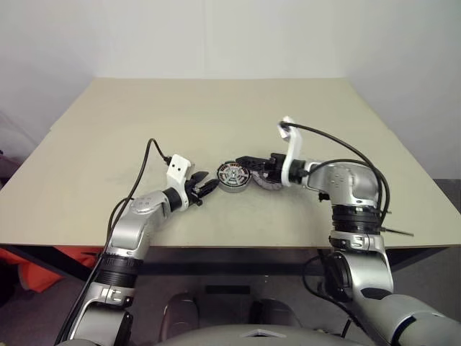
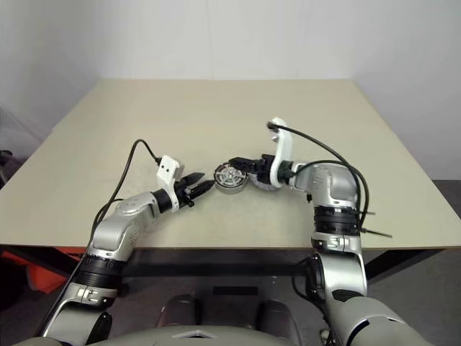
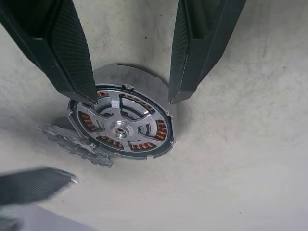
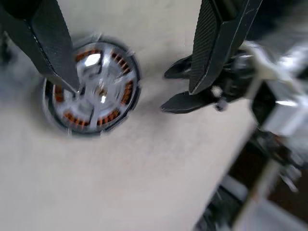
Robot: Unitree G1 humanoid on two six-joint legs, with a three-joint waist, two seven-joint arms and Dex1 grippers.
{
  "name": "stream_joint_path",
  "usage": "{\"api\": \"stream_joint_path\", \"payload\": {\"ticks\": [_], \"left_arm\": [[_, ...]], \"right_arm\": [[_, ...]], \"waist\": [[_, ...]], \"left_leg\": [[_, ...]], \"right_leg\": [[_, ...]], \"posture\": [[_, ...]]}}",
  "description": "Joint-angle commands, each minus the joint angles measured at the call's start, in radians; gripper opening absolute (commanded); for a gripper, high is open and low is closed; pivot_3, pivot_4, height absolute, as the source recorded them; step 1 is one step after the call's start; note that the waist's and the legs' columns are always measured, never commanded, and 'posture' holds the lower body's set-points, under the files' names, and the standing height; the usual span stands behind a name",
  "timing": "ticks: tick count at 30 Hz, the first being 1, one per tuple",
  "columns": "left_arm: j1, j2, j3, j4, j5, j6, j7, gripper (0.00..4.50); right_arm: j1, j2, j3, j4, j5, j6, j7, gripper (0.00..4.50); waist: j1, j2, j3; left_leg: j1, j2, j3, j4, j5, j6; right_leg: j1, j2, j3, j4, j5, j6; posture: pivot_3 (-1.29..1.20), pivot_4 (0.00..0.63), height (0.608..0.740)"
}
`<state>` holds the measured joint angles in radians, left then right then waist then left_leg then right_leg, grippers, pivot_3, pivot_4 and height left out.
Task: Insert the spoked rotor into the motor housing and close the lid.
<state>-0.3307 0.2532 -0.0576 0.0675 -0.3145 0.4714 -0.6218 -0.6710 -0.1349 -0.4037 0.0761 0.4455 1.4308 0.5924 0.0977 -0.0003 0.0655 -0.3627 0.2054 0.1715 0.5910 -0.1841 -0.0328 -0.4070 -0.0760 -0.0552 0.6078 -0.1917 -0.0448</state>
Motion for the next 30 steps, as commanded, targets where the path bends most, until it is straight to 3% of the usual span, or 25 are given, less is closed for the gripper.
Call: {"api": "stream_joint_path", "payload": {"ticks": [1, 6, 19, 30], "left_arm": [[-0.038, 0.0, 0.0, 0.001, -0.011, -0.006, -0.022, 2.46], [-0.065, -0.019, -0.004, 0.034, -0.012, -0.021, -0.041, 2.46], [-0.106, -0.019, -0.026, 0.048, -0.039, 0.015, -0.141, 2.46], [-0.125, -0.002, -0.052, 0.05, -0.044, 0.04, -0.216, 2.46]], "right_arm": [[-0.001, 0.03, -0.153, -0.105, 0.068, 0.153, -0.059, 4.04], [0.064, 0.058, -0.259, -0.118, 0.137, 0.184, -0.155, 4.04], [0.133, 0.101, -0.323, -0.097, 0.172, 0.182, -0.288, 4.04], [0.15, 0.16, -0.362, -0.03, 0.153, 0.026, -0.381, 4.04]], "waist": [[0.002, 0.0, 0.0], [0.005, 0.0, 0.0], [0.006, 0.001, -0.001], [0.004, 0.002, -0.001]], "left_leg": [[0.0, 0.0, 0.0, -0.001, 0.0, -0.001], [0.009, -0.002, 0.001, -0.013, 0.007, -0.011], [0.012, -0.002, 0.001, -0.018, 0.009, -0.014], [0.013, -0.002, 0.001, -0.019, 0.009, -0.015]], "right_leg": [[0.0, 0.0, 0.0, 0.0, 0.0, 0.0], [0.002, 0.0, 0.001, -0.001, -0.004, 0.007], [0.002, 0.0, 0.001, -0.003, -0.005, 0.007], [0.003, 0.0, 0.001, -0.003, -0.005, 0.007]], "posture": [[0.0, 0.0, 0.74], [0.0, 0.0, 0.74], [0.0, 0.0, 0.74], [0.0, 0.0, 0.74]]}}
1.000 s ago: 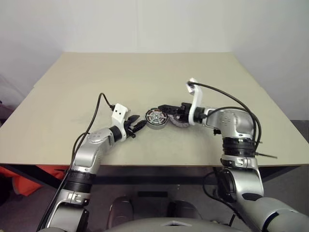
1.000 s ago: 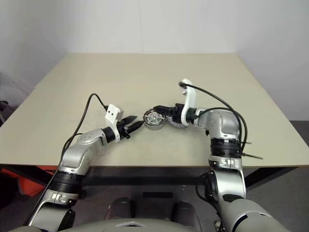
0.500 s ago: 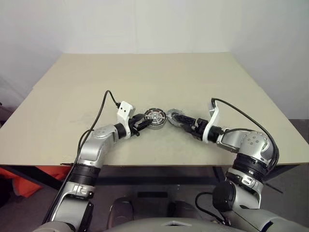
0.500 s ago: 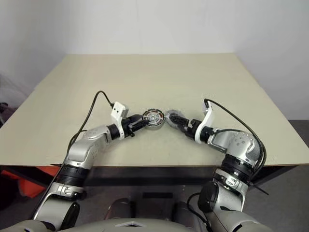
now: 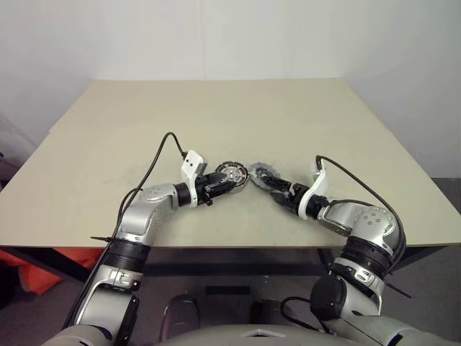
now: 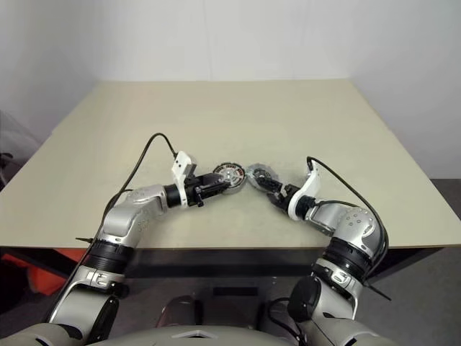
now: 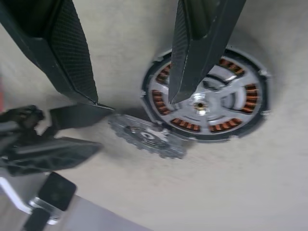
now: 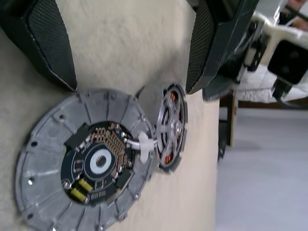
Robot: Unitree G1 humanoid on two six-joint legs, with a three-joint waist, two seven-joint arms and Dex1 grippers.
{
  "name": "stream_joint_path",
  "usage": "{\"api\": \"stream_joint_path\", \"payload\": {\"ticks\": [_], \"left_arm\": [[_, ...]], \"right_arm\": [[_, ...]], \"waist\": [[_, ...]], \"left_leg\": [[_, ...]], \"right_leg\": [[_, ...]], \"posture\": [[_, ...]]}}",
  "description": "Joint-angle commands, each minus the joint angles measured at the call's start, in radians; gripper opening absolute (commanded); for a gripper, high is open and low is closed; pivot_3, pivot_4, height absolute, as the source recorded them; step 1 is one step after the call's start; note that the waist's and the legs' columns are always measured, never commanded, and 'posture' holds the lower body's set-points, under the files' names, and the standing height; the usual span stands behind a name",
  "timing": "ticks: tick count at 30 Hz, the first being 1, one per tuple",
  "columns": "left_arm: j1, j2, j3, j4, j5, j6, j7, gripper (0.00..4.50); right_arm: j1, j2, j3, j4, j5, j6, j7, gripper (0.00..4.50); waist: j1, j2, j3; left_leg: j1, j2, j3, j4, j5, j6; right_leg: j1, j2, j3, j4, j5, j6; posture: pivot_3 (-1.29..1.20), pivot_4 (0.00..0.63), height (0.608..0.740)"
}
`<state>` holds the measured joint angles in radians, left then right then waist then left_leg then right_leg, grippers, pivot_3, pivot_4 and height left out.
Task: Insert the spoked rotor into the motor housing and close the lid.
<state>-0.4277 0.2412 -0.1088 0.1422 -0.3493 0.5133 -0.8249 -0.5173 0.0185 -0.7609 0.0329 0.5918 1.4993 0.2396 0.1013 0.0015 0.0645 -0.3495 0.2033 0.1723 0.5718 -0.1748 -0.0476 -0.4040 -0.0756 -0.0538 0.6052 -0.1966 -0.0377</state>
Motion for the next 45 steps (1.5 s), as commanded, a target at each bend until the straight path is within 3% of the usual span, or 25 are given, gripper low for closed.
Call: {"api": "stream_joint_path", "payload": {"ticks": [1, 12, 22, 29, 35, 45], "left_arm": [[-0.028, 0.012, -0.003, -0.024, -0.007, -0.001, -0.015, 2.46], [-0.012, 0.034, -0.015, -0.047, -0.01, 0.007, -0.03, 2.46], [0.017, 0.038, -0.012, -0.079, -0.01, 0.014, -0.015, 2.46], [0.035, 0.033, -0.009, -0.1, -0.014, 0.02, 0.001, 2.46], [0.043, 0.033, -0.004, -0.102, -0.015, 0.018, 0.01, 2.46], [0.037, 0.042, 0.013, -0.092, -0.017, 0.013, 0.017, 2.46]], "right_arm": [[-0.004, 0.01, -0.006, 0.021, 0.01, -0.057, -0.034, 4.04], [-0.038, -0.003, 0.029, 0.177, 0.039, -0.282, -0.061, 4.04], [-0.071, -0.027, 0.125, 0.248, 0.086, -0.435, -0.016, 4.04], [-0.079, -0.024, 0.18, 0.22, 0.135, -0.48, 0.034, 4.04], [-0.093, -0.023, 0.216, 0.169, 0.21, -0.482, 0.079, 4.04], [-0.059, -0.042, 0.338, 0.045, 0.278, -0.437, 0.123, 4.04]], "waist": [[0.0, 0.0, 0.0], [-0.004, 0.0, 0.0], [-0.006, 0.001, 0.0], [-0.004, 0.001, 0.0], [-0.004, 0.002, -0.001], [-0.002, 0.002, -0.001]], "left_leg": [[0.001, 0.0, 0.0, 0.0, 0.0, 0.0], [0.005, 0.0, -0.001, 0.0, 0.0, 0.001], [0.005, 0.001, -0.007, -0.003, 0.0, 0.001], [0.002, 0.0, 0.0, -0.005, -0.001, 0.003], [-0.002, 0.002, 0.0, -0.012, -0.005, 0.0], [0.001, 0.003, 0.0, -0.01, -0.006, -0.002]], "right_leg": [[0.0, 0.0, 0.0, 0.0, 0.0, 0.0], [0.003, 0.0, -0.002, -0.006, 0.0, 0.001], [0.006, -0.004, -0.011, -0.025, 0.0, 0.002], [0.001, -0.004, -0.01, -0.016, 0.005, 0.0], [-0.005, 0.002, -0.011, -0.014, 0.006, -0.017], [-0.001, 0.001, -0.011, -0.014, 0.005, -0.015]], "posture": [[0.0, 0.0, 0.74], [0.0, 0.0, 0.74], [0.0, 0.0, 0.74], [0.0, 0.0, 0.74], [0.0, 0.0, 0.74], [0.0, 0.0, 0.74]]}}
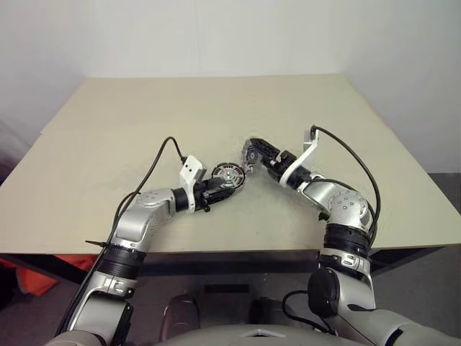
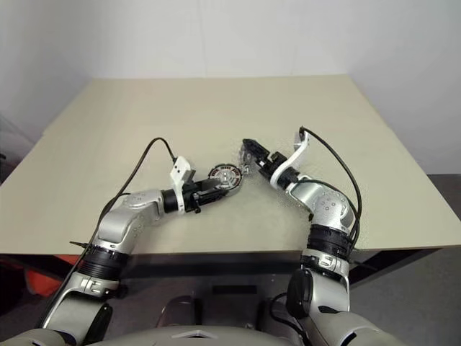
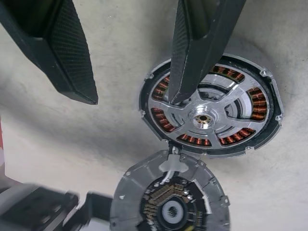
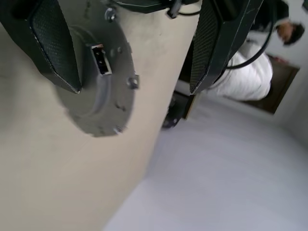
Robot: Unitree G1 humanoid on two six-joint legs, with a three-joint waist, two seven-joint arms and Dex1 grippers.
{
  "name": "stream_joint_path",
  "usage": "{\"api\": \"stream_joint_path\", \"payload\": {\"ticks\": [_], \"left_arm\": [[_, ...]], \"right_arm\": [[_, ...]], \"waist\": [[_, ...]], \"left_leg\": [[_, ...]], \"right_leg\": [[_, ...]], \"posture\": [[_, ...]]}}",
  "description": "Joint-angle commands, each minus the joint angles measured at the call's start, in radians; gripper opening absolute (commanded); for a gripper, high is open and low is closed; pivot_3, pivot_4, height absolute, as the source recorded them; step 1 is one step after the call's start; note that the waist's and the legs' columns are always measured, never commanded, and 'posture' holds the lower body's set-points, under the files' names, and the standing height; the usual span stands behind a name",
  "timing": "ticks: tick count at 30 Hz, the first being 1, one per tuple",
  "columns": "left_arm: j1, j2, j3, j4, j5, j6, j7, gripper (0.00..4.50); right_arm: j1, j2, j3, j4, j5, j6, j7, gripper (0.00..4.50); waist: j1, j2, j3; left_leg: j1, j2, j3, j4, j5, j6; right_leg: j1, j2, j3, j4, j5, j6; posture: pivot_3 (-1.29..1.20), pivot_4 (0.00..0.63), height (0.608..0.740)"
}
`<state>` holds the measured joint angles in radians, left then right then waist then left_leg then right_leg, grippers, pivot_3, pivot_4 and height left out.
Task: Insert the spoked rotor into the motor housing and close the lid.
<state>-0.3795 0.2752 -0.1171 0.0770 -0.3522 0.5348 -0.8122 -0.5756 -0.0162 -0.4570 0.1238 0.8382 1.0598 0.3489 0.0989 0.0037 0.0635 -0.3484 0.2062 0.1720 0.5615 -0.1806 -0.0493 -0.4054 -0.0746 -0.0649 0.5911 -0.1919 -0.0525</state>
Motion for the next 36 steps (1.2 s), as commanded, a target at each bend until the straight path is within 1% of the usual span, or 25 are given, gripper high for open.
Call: {"api": "stream_joint_path", "payload": {"ticks": [1, 2, 6, 10, 16, 19, 20, 22, 27, 29, 36], "left_arm": [[-0.011, 0.01, 0.024, -0.025, -0.014, -0.01, 0.006, 2.46], [-0.011, 0.011, 0.026, -0.024, -0.013, -0.011, 0.006, 2.46], [-0.006, 0.026, 0.047, -0.021, -0.018, -0.01, 0.009, 2.46], [0.014, 0.046, 0.065, -0.03, -0.021, -0.009, 0.012, 2.46], [0.026, 0.061, 0.086, -0.03, -0.028, -0.006, 0.019, 2.46], [0.026, 0.064, 0.094, -0.026, -0.03, -0.008, 0.024, 2.46], [0.025, 0.064, 0.095, -0.023, -0.03, -0.01, 0.026, 2.46], [0.027, 0.061, 0.098, -0.022, -0.03, -0.014, 0.033, 2.46], [0.037, 0.047, 0.09, -0.031, -0.029, -0.017, 0.048, 2.46], [0.04, 0.043, 0.089, -0.036, -0.03, -0.016, 0.054, 2.46], [0.07, 0.046, 0.098, -0.069, -0.037, -0.007, 0.072, 2.46]], "right_arm": [[0.002, -0.009, 0.046, -0.047, 0.029, 0.0, 0.014, 4.04], [0.003, -0.011, 0.054, -0.047, 0.029, -0.003, 0.014, 4.04], [0.02, -0.03, 0.126, -0.061, -0.006, -0.03, 0.033, 4.04], [0.023, -0.039, 0.172, -0.056, -0.027, -0.06, 0.044, 4.04], [0.033, -0.06, 0.25, -0.07, -0.077, -0.127, 0.086, 4.04], [0.051, -0.087, 0.334, -0.094, -0.159, -0.229, 0.134, 4.04], [0.055, -0.102, 0.376, -0.089, -0.209, -0.282, 0.15, 4.04], [0.049, -0.135, 0.453, -0.043, -0.315, -0.378, 0.17, 4.04], [0.008, -0.211, 0.619, 0.151, -0.583, -0.626, 0.186, 4.04], [-0.006, -0.216, 0.642, 0.205, -0.629, -0.675, 0.194, 4.04], [-0.051, -0.175, 0.62, 0.299, -0.652, -0.74, 0.222, 4.04]], "waist": [[0.0, 0.0, 0.0], [0.0, 0.0, 0.0], [0.0, 0.0, 0.0], [-0.001, 0.0, 0.0], [0.001, 0.0, 0.0], [0.001, 0.0, 0.0], [0.001, 0.0, 0.0], [0.0, 0.0, 0.0], [-0.001, 0.0, 0.0], [-0.002, 0.0, 0.0], [-0.005, 0.0, 0.0]], "left_leg": [[0.0, 0.0, 0.0, 0.0, 0.0, -0.001], [0.001, 0.0, 0.0, 0.0, 0.001, -0.001], [0.0, 0.0, 0.0, 0.001, 0.002, -0.003], [0.0, 0.0, 0.0, 0.0, 0.002, -0.002], [-0.001, 0.0, -0.001, 0.001, 0.001, -0.001], [-0.001, 0.0, -0.001, 0.001, 0.001, -0.001], [-0.001, 0.0, -0.001, 0.001, 0.001, -0.001], [-0.001, 0.0, -0.001, 0.001, 0.001, -0.001], [-0.001, 0.0, -0.001, 0.002, 0.001, -0.001], [-0.001, 0.0, -0.001, 0.003, 0.001, -0.001], [-0.001, 0.0, -0.001, 0.005, 0.0, 0.001]], "right_leg": [[0.0, 0.0, 0.0, 0.0, -0.002, 0.004], [0.0, 0.0, 0.0, 0.0, -0.002, 0.006], [0.0, 0.0, 0.0, 0.0, -0.002, 0.007], [0.0, 0.0, 0.0, 0.0, 0.001, 0.002], [0.0, 0.0, 0.0, 0.0, 0.001, 0.001], [0.0, 0.0, 0.0, 0.0, 0.001, 0.002], [0.0, 0.0, 0.0, 0.0, 0.001, 0.002], [0.0, 0.0, 0.0, 0.0, 0.001, 0.002], [0.0, 0.0, 0.0, 0.0, 0.001, 0.002], [0.0, 0.0, 0.0, 0.001, 0.001, 0.002], [0.0, 0.0, 0.0, 0.003, 0.002, 0.001]], "posture": [[0.0, 0.0, 0.74], [0.0, 0.0, 0.74], [0.0, 0.0, 0.74], [0.0, 0.0, 0.74], [0.0, 0.0, 0.74], [0.0, 0.0, 0.74], [0.0, 0.0, 0.74], [0.0, 0.0, 0.74], [0.0, 0.0, 0.74], [0.0, 0.0, 0.74], [0.0, 0.0, 0.74]]}}
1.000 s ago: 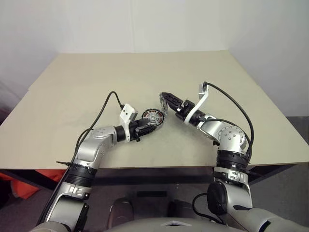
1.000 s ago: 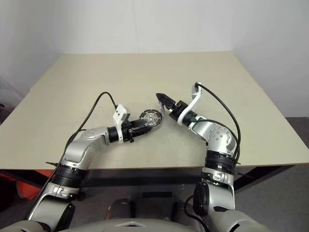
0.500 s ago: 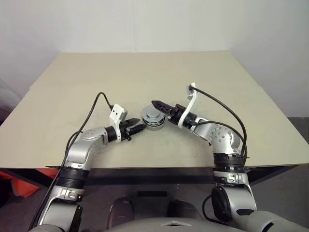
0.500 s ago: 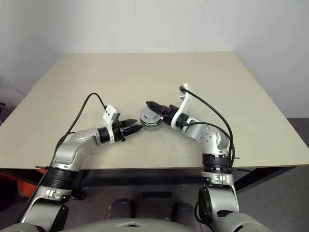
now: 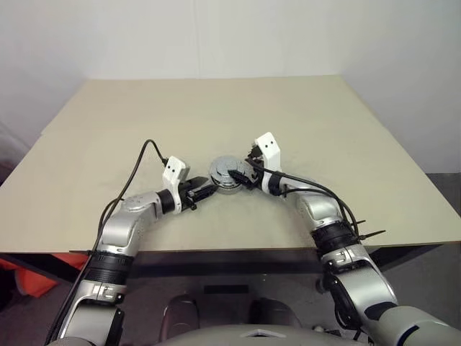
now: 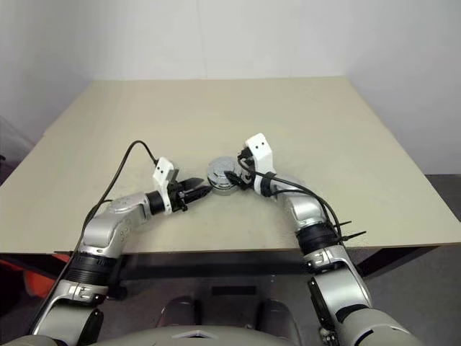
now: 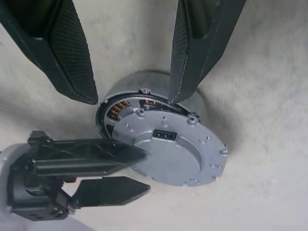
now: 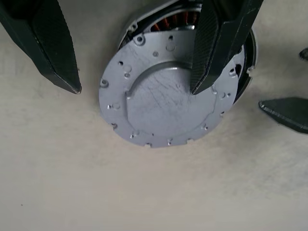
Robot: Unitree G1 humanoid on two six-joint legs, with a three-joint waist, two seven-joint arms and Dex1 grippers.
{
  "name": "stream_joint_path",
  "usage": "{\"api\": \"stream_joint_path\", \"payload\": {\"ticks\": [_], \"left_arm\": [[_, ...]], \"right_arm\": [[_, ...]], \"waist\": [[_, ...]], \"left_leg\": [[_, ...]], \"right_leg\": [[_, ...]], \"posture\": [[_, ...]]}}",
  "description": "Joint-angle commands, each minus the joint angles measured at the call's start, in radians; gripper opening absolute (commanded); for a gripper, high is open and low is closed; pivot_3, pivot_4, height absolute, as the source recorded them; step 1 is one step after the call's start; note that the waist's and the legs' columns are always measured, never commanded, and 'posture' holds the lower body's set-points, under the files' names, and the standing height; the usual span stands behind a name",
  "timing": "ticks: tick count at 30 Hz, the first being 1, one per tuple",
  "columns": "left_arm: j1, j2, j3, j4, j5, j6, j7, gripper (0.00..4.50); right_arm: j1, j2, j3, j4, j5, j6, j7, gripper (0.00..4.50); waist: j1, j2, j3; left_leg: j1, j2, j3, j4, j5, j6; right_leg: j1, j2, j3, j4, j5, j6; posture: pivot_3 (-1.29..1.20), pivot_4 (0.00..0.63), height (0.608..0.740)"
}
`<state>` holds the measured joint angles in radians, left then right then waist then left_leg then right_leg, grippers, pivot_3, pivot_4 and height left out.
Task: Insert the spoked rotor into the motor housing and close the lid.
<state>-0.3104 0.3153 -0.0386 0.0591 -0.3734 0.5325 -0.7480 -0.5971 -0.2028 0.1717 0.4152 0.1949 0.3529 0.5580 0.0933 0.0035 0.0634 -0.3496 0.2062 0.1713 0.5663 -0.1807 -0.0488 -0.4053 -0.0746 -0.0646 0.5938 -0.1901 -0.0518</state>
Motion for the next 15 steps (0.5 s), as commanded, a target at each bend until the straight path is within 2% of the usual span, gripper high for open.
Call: {"api": "stream_joint_path", "payload": {"ticks": [1, 8, 15], "left_arm": [[0.006, 0.008, 0.022, -0.056, -0.017, -0.003, 0.01, 2.46], [0.028, 0.018, 0.031, -0.079, -0.022, 0.004, 0.023, 2.46], [0.037, 0.026, 0.037, -0.088, -0.023, 0.007, 0.029, 2.46]], "right_arm": [[-0.033, 0.017, -0.01, 0.009, -0.01, -0.038, 0.019, 4.04], [-0.051, 0.048, -0.013, -0.005, -0.007, -0.026, 0.058, 4.04], [-0.094, 0.083, -0.018, 0.127, -0.034, -0.064, 0.055, 4.04]], "waist": [[0.0, 0.0, 0.0], [0.0, 0.0, 0.0], [-0.001, 0.0, 0.0]], "left_leg": [[0.0, 0.0, 0.0, 0.001, 0.0, 0.0], [0.001, 0.0, 0.0, 0.007, -0.002, 0.003], [0.003, 0.0, 0.0, 0.011, -0.003, 0.004]], "right_leg": [[0.0, 0.0, 0.0, 0.0, 0.0, 0.0], [0.0, 0.0, 0.001, 0.007, 0.0, 0.0], [0.0, 0.0, 0.002, 0.012, -0.004, 0.006]], "posture": [[0.0, 0.0, 0.74], [0.0, 0.0, 0.74], [0.0, 0.0, 0.74]]}}
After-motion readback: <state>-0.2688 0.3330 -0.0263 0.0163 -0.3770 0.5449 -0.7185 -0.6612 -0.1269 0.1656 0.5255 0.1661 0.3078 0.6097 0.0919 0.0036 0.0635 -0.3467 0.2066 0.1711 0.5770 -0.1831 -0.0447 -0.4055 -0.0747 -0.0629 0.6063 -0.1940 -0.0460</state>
